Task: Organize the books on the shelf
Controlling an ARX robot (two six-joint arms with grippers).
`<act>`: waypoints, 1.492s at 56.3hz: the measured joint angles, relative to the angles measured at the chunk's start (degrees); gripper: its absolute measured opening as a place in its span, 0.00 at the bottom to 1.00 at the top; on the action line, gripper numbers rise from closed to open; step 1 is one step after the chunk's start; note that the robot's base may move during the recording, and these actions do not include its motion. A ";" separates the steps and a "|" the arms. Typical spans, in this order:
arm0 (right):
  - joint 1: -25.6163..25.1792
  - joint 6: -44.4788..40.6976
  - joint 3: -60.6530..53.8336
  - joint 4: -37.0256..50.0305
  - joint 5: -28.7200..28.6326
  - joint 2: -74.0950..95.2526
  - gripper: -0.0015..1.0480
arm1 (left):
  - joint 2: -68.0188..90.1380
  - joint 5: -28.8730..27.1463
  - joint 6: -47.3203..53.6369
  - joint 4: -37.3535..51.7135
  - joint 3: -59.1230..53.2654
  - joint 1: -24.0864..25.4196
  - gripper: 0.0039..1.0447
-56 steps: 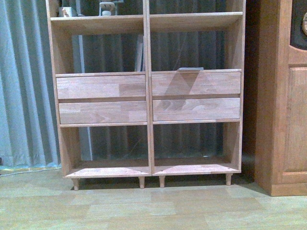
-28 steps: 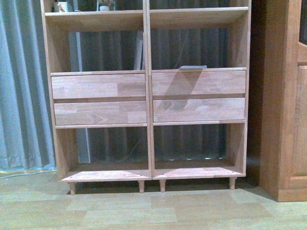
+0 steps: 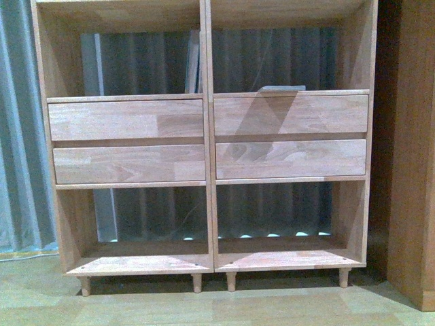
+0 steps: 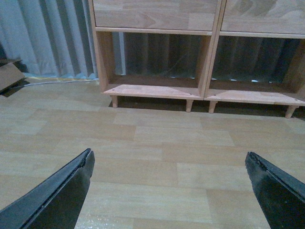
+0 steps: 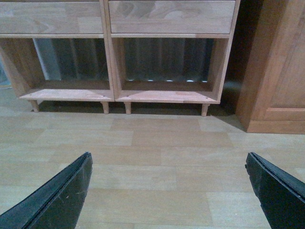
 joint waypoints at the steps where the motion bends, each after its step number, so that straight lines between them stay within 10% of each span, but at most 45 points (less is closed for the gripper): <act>1: 0.00 0.00 0.00 0.00 0.00 0.00 0.93 | 0.02 0.00 0.00 0.00 0.00 0.00 0.94; 84: 0.00 0.00 0.00 -0.02 -0.04 0.00 0.93 | 0.00 0.04 0.00 0.00 0.00 0.00 0.94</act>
